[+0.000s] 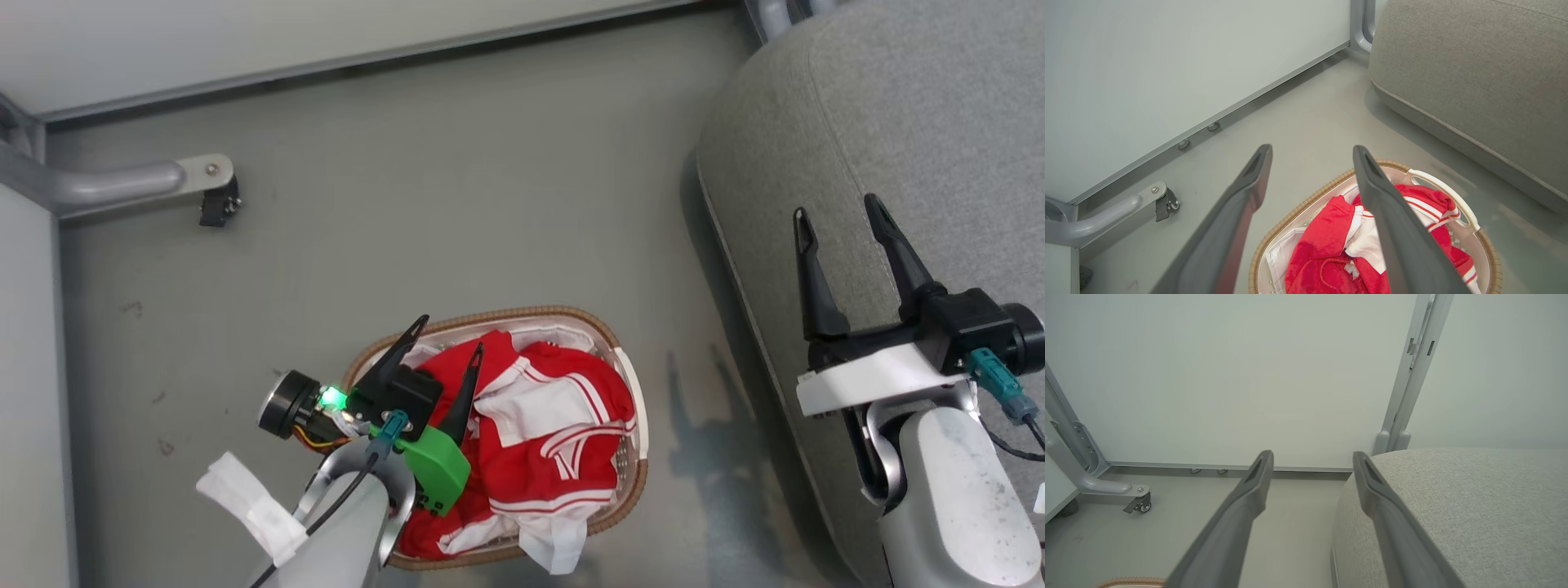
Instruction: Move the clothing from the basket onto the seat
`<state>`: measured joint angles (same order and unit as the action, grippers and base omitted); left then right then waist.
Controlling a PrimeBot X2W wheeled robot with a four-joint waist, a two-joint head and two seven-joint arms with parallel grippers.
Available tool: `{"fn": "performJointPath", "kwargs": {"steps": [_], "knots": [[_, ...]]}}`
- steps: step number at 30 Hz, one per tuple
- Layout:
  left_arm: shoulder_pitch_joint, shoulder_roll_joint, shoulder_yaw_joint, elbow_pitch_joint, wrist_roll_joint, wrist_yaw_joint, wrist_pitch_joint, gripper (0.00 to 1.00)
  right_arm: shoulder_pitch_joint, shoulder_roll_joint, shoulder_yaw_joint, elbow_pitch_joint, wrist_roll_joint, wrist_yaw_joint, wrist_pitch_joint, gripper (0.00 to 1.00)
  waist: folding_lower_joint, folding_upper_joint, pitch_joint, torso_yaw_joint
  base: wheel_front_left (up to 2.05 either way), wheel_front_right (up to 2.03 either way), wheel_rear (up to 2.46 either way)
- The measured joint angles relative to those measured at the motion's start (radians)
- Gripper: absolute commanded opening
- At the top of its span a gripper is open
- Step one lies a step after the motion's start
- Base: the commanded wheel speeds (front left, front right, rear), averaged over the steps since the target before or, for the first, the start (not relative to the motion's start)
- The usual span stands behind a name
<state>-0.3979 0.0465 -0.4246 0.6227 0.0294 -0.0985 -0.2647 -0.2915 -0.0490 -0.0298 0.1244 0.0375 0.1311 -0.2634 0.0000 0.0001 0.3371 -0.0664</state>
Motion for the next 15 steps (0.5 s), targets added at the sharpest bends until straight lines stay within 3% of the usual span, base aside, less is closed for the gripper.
{"fn": "performJointPath", "kwargs": {"steps": [15], "knots": [[-0.269,0.024,-0.133,0.391,0.045,-0.026,0.0,1.0,-0.121,-0.001,0.032,-0.058,0.071,0.0,0.0,1.0,0.0002,0.0,0.339,-0.124,0.0,0.0,0.0]]}}
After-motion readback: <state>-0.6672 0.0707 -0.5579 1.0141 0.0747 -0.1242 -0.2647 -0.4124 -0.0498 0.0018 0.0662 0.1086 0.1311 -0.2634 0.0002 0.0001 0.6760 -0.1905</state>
